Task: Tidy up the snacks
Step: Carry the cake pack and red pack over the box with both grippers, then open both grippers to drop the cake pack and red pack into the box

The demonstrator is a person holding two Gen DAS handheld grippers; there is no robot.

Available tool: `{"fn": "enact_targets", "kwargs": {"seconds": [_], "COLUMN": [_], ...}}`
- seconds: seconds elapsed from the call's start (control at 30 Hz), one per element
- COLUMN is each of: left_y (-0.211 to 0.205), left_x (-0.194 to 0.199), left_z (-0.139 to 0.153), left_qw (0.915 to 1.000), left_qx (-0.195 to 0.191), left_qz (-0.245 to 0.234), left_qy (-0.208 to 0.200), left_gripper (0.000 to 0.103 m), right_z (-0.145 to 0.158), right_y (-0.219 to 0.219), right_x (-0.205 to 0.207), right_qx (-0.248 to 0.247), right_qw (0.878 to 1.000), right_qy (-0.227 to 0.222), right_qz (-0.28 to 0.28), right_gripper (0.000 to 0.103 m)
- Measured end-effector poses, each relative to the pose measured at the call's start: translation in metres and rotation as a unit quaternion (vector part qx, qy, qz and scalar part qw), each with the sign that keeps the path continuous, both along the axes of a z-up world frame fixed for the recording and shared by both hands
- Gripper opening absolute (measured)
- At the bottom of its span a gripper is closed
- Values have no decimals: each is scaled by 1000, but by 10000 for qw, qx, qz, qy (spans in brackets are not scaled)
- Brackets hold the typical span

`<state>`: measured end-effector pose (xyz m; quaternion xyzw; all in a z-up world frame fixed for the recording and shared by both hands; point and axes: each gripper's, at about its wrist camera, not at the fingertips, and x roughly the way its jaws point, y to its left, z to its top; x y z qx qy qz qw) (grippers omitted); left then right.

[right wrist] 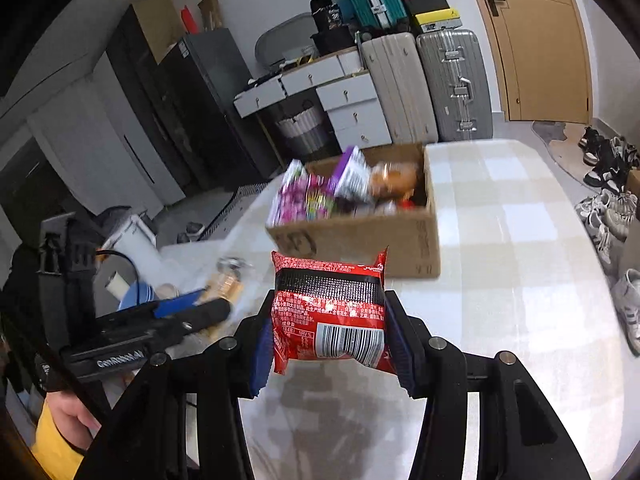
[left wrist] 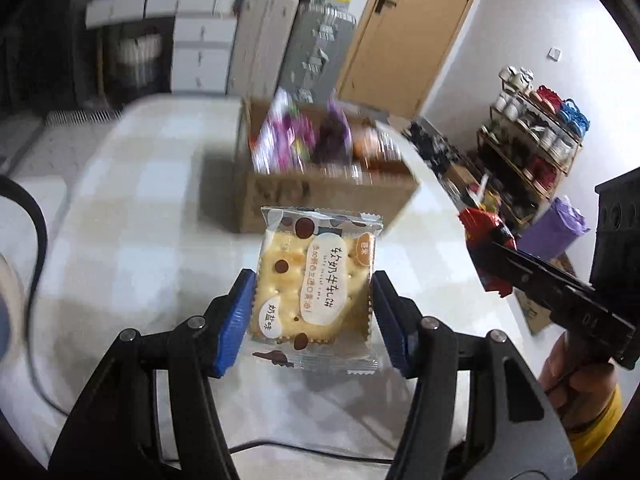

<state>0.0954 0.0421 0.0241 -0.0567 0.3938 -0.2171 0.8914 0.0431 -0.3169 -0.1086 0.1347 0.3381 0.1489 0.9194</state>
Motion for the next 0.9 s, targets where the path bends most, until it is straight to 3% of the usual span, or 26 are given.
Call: {"fn": "enact_targets", "kwargs": {"seconds": [0.17, 0.4, 0.57, 0.67, 0.9], "left_y": [-6, -28, -52, -66, -73], "left_x": [30, 121, 202, 239, 252], "left_z": [48, 97, 86, 64, 23], "left_qw": [9996, 9993, 9989, 9960, 9919], "left_qx": [25, 225, 205, 567, 726], "left_qz": [-84, -171, -286, -304, -442], "left_qy": [-268, -260, 305, 619, 947], "left_gripper": [56, 56, 56, 56, 55], "right_z": [45, 71, 56, 41, 0], "right_y": [-9, -19, -21, -19, -14], "right_x": [36, 114, 179, 206, 236], "right_qx": [-115, -291, -556, -625, -795], "right_qw": [9995, 9992, 9978, 9970, 9941], "right_qy": [-283, -174, 213, 382, 731], "right_qz": [-54, -231, -302, -252, -124], "right_gripper": [50, 50, 50, 50, 50]}}
